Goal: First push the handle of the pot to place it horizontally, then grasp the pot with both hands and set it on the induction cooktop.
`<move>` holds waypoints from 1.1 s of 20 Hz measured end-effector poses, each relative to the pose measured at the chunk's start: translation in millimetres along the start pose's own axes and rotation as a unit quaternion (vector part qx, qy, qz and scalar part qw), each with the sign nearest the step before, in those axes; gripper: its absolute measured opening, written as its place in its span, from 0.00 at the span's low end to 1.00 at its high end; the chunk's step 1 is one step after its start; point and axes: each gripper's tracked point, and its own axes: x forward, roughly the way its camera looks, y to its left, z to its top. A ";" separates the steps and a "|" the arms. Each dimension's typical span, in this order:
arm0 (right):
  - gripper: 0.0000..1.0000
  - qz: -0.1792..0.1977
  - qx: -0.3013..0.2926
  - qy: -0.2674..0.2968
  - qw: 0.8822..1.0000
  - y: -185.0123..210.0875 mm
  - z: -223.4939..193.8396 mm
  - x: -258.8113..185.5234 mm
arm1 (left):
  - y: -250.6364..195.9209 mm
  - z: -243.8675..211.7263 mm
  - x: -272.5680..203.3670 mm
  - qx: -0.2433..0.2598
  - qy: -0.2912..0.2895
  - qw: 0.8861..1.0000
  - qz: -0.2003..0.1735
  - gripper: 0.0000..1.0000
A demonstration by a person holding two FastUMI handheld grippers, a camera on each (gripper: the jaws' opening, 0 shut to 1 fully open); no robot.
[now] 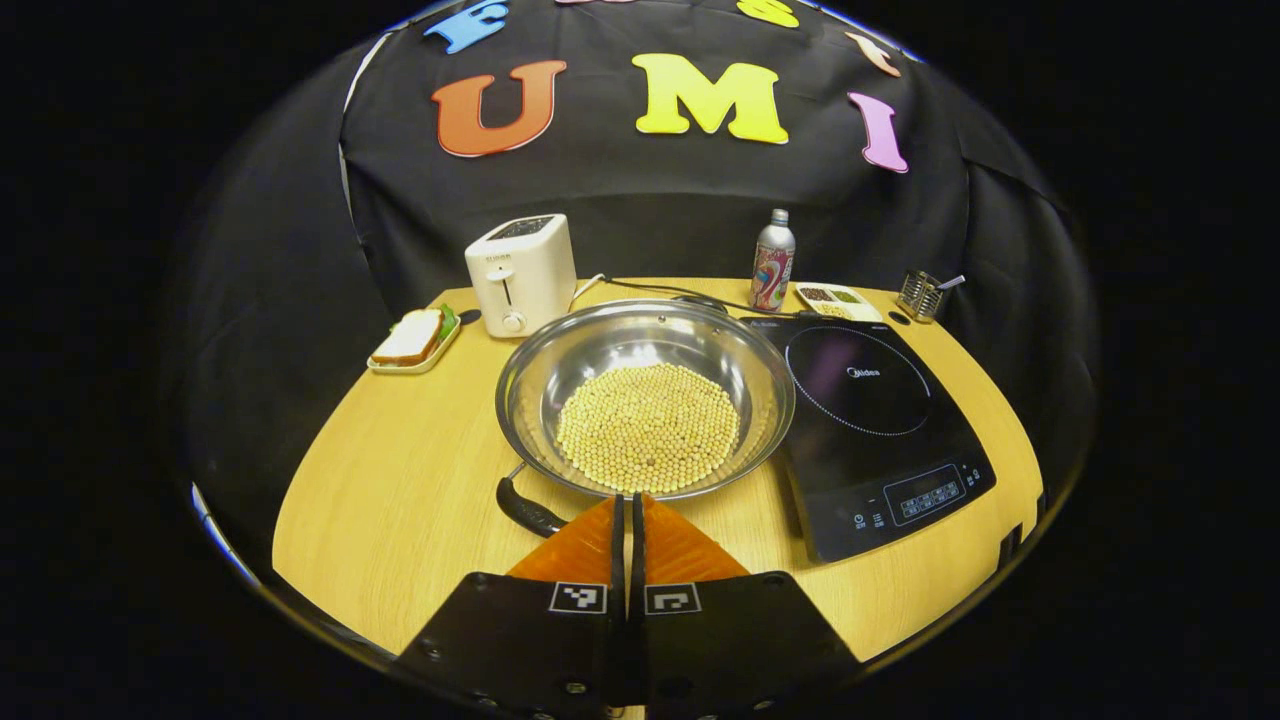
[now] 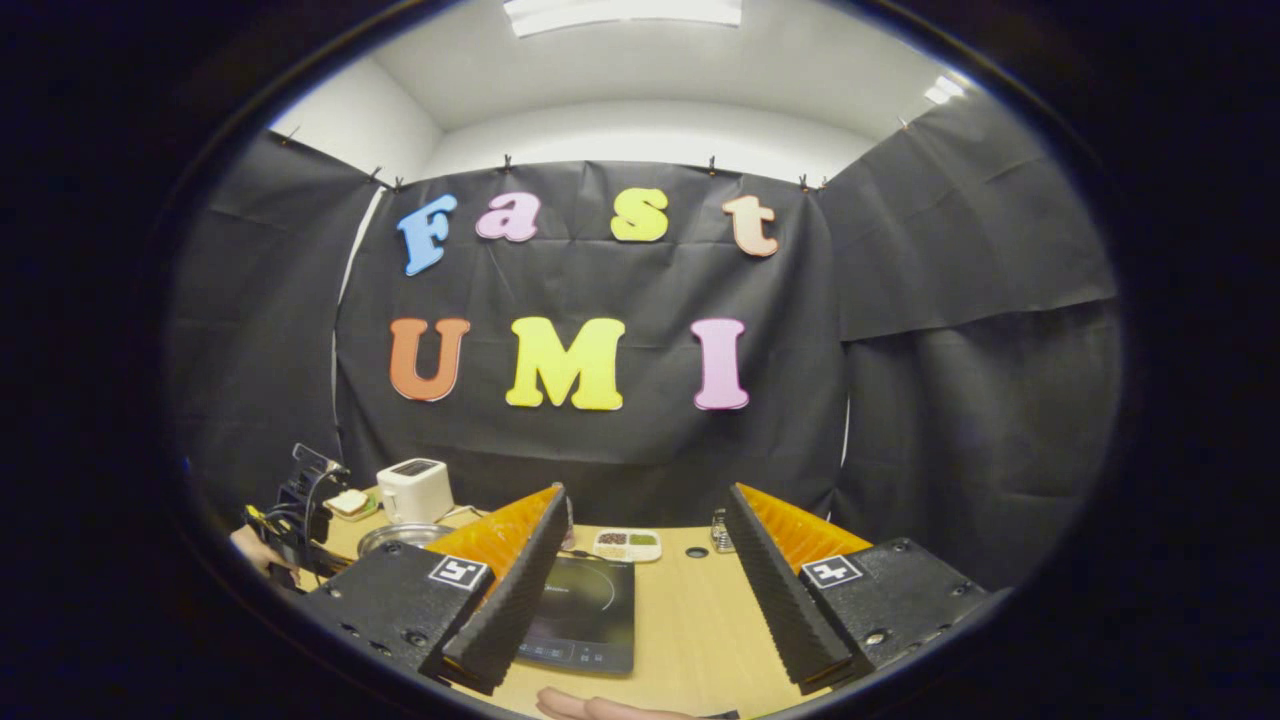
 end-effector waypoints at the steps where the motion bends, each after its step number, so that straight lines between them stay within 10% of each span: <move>1: 0.96 0.001 -0.001 0.000 1.000 0.7 -1.2 0.9 | 1.8 -4.5 4.4 -0.002 0.008 1.000 0.001 0.00; 4: 0.96 0.002 0.000 0.006 1.000 2.5 -7.4 6.3 | 6.6 -14.3 11.8 -0.009 0.026 1.000 0.006 0.11; 5: 0.96 0.005 0.003 0.011 1.000 4.6 -9.6 7.5 | 7.3 -15.9 13.1 -0.012 0.030 0.999 0.006 0.00; 12: 0.96 0.010 0.018 0.016 1.000 6.4 -15.5 17.9 | 10.4 -22.6 22.1 -0.029 0.043 0.999 0.004 0.11; 22: 0.96 -0.008 0.014 -0.012 1.000 -4.7 2.9 16.2 | 32.2 -23.7 33.9 -0.071 0.046 0.996 0.015 0.00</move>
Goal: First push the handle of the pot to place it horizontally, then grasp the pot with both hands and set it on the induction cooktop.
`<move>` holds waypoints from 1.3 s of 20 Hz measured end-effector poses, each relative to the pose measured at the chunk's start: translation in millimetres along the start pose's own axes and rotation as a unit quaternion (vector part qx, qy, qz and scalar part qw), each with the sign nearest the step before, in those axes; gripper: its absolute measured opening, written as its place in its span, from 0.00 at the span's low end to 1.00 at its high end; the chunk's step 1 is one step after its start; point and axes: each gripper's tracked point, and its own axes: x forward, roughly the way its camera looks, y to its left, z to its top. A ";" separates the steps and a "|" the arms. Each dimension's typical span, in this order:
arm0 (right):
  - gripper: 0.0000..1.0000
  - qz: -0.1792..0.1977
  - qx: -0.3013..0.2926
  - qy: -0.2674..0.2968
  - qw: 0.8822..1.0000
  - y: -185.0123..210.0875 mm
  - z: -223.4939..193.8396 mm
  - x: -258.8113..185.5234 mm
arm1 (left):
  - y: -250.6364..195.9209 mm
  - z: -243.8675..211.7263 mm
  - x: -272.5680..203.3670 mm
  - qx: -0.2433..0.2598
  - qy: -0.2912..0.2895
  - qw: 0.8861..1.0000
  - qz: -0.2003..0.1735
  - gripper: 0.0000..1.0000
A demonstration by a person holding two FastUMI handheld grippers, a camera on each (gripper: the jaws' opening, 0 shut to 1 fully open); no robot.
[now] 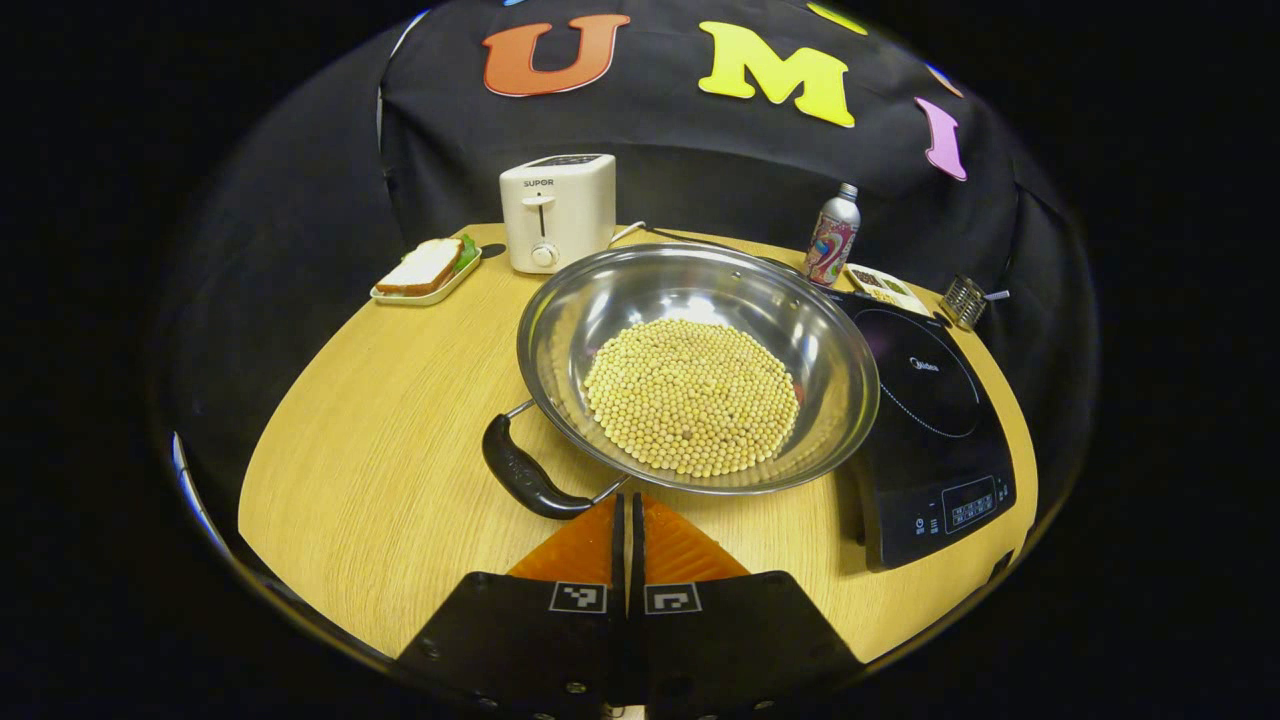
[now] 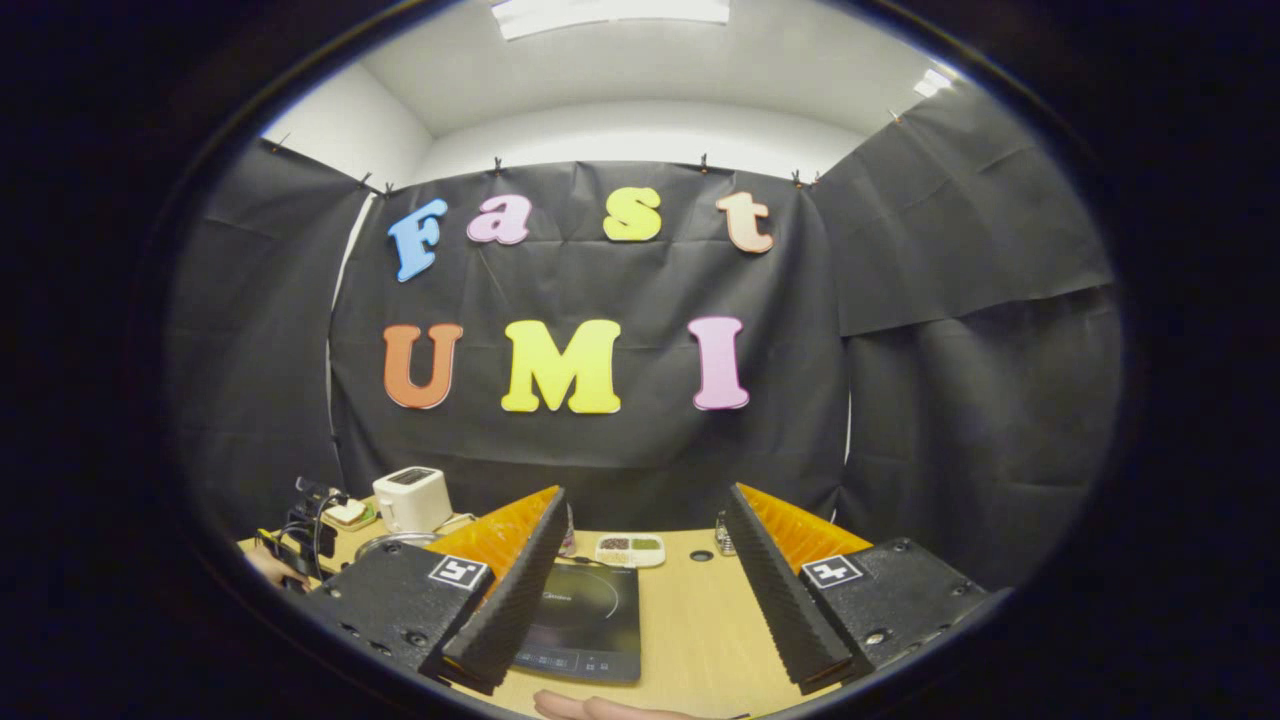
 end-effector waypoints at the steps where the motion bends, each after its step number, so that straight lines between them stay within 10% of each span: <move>1: 0.96 -0.002 -0.003 -0.004 1.000 -1.2 3.8 -0.1 | 3.4 1.4 0.8 -0.005 0.001 1.000 -0.001 0.00; 7: 0.97 0.013 0.017 -0.016 1.000 -1.1 18.6 -3.3 | 20.6 9.5 9.7 -0.023 0.009 1.000 0.013 0.11; 8: 0.96 0.013 0.023 -0.014 1.000 -4.3 17.8 -0.9 | 24.3 11.5 11.3 -0.026 0.010 1.000 0.014 0.00; 9: 0.96 0.010 0.024 -0.014 1.000 -8.1 19.5 0.8 | 28.2 14.6 12.6 -0.029 0.012 0.999 0.017 0.11; 10: 0.96 0.007 0.022 -0.015 1.000 -10.9 20.8 2.6 | 32.8 14.6 15.1 -0.031 0.014 0.999 0.022 0.00; 11: 0.96 0.002 0.019 -0.015 1.000 -14.1 21.4 4.8 | 37.0 17.5 16.9 -0.034 0.015 0.999 0.026 0.11; 12: 0.96 -0.006 0.017 -0.016 1.000 -18.9 21.9 6.3 | 41.6 18.8 19.9 -0.037 0.019 0.999 0.031 0.00; 14: 0.96 -0.015 0.014 -0.017 1.000 -21.5 23.1 9.5 | 49.6 16.8 28.0 -0.047 0.032 0.998 0.036 0.10; 26: 0.99 -0.010 0.013 -0.035 0.999 -4.4 26.5 8.1 | 93.2 54.2 65.4 -0.054 0.035 0.996 0.061 0.00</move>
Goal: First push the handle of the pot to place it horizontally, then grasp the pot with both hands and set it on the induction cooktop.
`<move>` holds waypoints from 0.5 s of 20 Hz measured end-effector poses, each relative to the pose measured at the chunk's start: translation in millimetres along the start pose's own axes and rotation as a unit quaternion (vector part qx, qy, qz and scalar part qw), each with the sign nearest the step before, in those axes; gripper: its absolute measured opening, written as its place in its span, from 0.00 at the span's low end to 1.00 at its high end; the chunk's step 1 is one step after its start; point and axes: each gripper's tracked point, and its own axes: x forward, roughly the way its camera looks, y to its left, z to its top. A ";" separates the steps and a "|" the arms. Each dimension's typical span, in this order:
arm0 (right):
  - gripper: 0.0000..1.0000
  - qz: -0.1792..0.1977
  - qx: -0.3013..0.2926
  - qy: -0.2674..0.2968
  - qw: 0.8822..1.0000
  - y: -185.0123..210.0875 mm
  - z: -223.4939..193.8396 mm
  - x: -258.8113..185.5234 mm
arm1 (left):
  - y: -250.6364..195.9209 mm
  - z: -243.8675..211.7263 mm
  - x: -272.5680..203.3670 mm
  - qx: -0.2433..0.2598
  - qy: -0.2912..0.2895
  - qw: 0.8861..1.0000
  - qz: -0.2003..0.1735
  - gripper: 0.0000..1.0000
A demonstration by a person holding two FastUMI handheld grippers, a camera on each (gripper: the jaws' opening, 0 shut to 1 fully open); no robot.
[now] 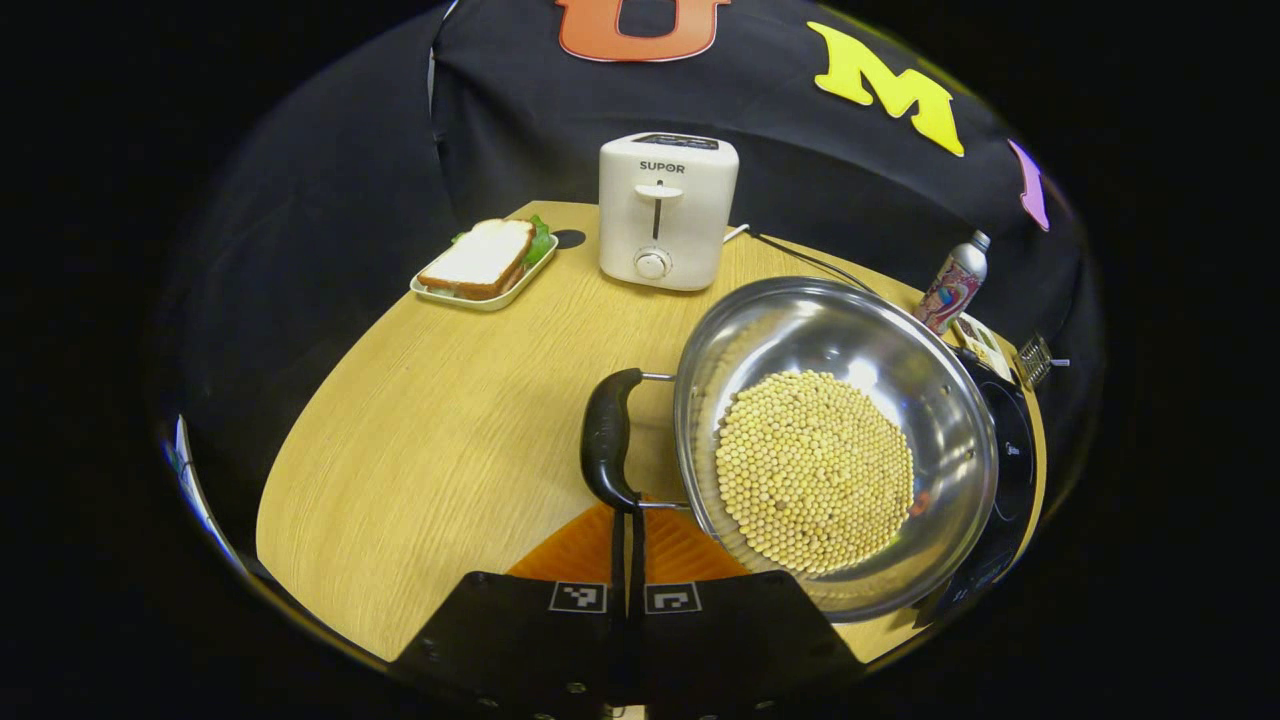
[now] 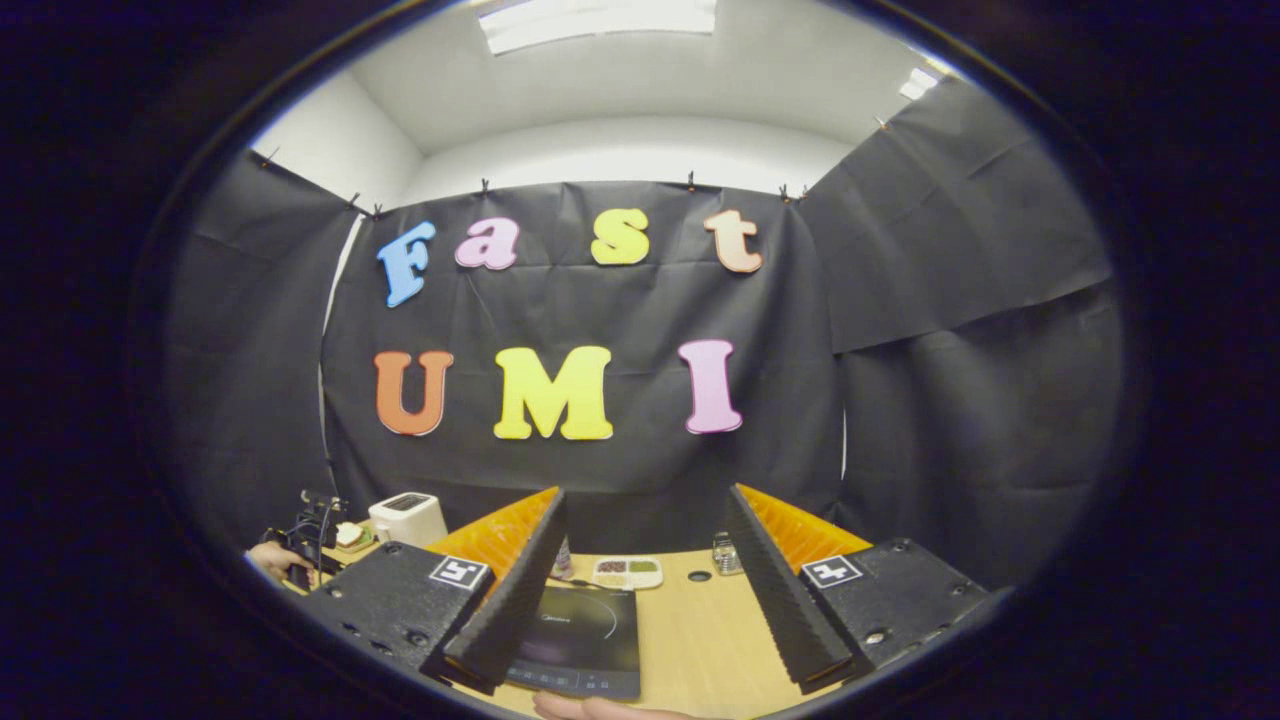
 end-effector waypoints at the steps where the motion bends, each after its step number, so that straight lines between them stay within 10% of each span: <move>1: 0.96 -0.003 -0.003 -0.003 1.000 0.9 -0.5 -0.4 | 1.8 3.8 3.6 -0.002 0.001 1.000 0.002 0.00; 10: 0.96 0.006 -0.030 0.019 0.999 29.3 -24.8 16.8 | 18.7 19.1 22.1 -0.015 -0.004 1.000 0.018 0.11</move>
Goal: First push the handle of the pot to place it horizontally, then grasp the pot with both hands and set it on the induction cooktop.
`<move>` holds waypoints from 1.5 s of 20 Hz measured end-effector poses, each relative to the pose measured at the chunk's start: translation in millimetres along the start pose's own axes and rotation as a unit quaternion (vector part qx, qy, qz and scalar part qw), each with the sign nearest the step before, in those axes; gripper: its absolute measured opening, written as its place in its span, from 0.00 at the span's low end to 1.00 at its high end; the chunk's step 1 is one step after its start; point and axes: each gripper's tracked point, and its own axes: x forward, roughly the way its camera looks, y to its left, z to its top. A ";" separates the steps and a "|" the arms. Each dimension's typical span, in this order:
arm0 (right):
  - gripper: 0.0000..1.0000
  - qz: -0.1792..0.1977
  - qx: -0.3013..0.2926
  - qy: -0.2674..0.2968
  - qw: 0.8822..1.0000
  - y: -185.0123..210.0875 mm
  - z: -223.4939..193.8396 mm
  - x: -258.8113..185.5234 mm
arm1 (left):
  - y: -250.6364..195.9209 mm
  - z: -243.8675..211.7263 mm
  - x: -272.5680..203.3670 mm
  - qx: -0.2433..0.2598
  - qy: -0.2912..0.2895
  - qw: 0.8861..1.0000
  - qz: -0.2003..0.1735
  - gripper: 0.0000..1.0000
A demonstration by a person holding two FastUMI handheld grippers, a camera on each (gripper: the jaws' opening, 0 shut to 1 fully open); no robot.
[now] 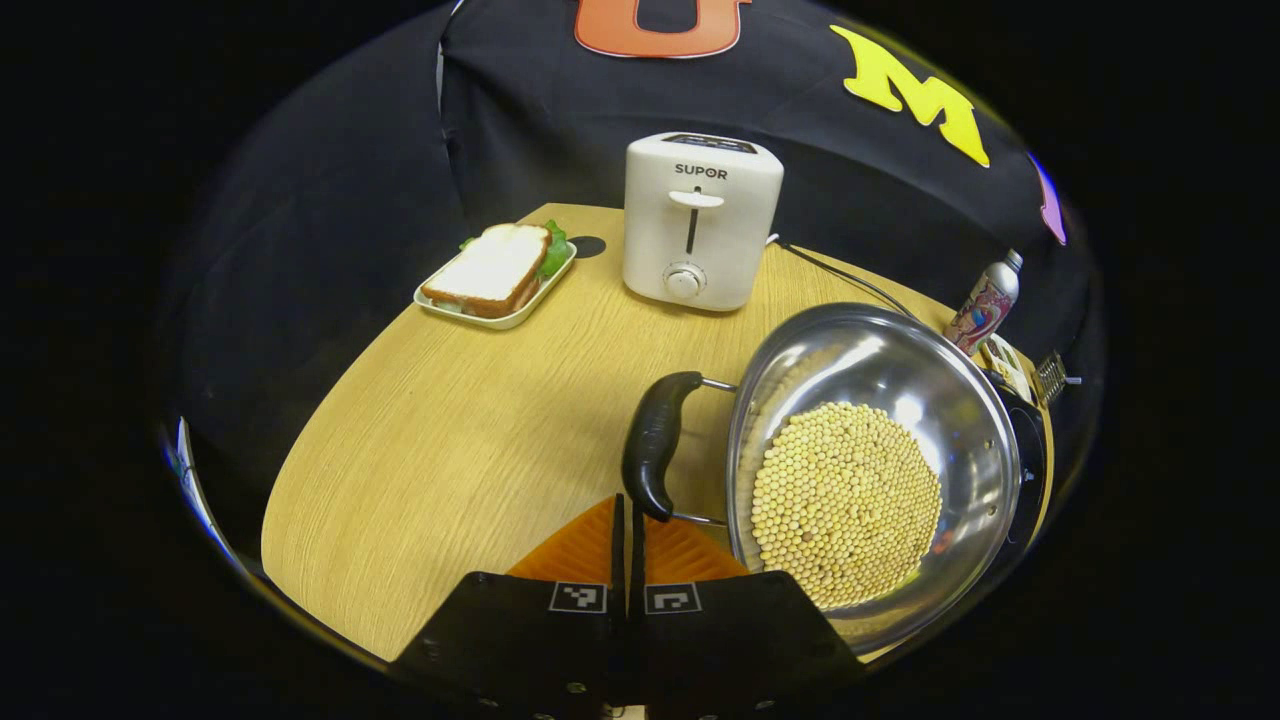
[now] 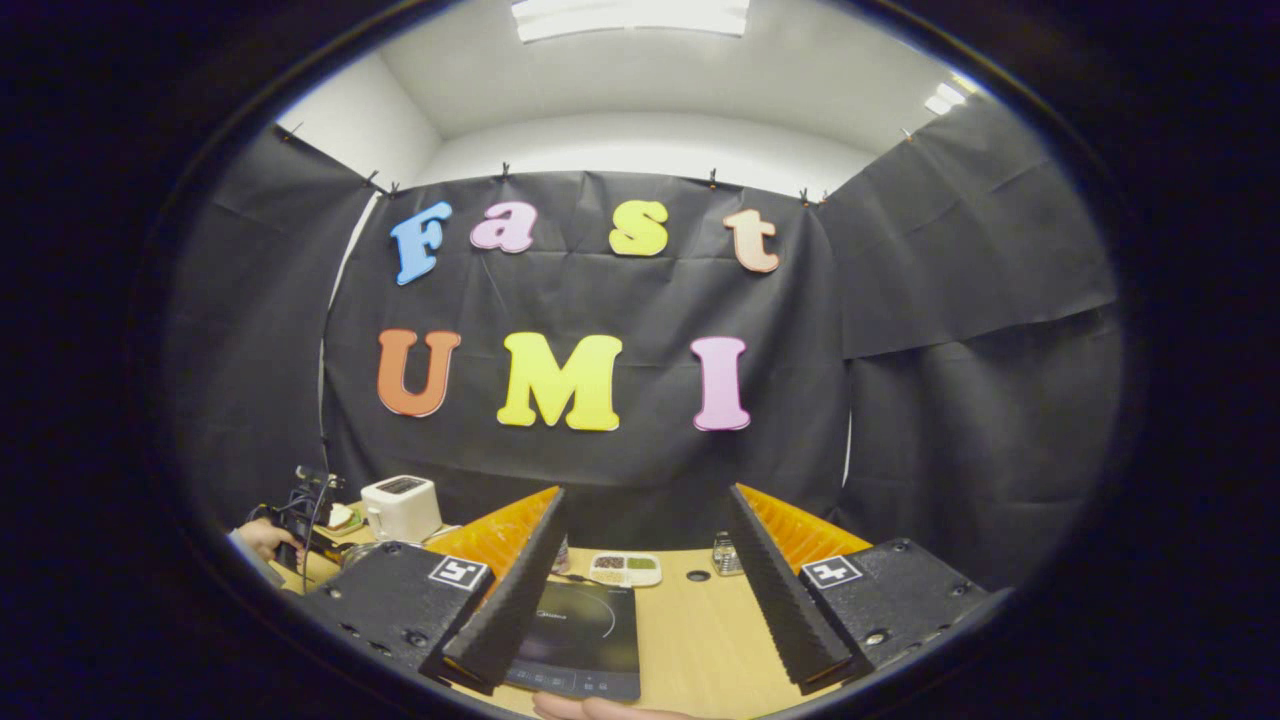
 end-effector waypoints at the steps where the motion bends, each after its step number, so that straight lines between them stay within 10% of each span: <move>1: 0.96 0.001 0.000 0.004 1.000 4.1 -3.7 3.9 | 0.0 -0.6 -0.6 -0.005 0.000 1.000 -0.003 0.00; 2: 0.96 0.003 0.002 0.007 1.000 9.6 -7.6 7.3 | 2.9 -0.6 -1.2 -0.008 0.000 1.000 -0.002 0.13; 3: 0.96 0.004 0.002 0.013 1.000 14.3 -12.3 11.6 | 6.3 -0.5 -3.1 -0.010 0.000 1.000 0.000 0.06; 10: 0.96 0.027 0.015 0.075 0.997 70.0 -73.3 46.6 | 30.0 4.5 -30.8 -0.014 -0.037 0.999 0.006 0.95; 22: 0.96 0.059 0.027 0.214 0.975 155.3 -189.2 109.6 | -5.4 49.7 -97.7 0.001 -0.141 0.987 -0.077 0.96; 30: 0.99 0.050 0.060 0.276 0.958 205.2 -250.9 149.1 | -43.0 59.4 -61.9 0.029 -0.142 0.981 -0.132 0.96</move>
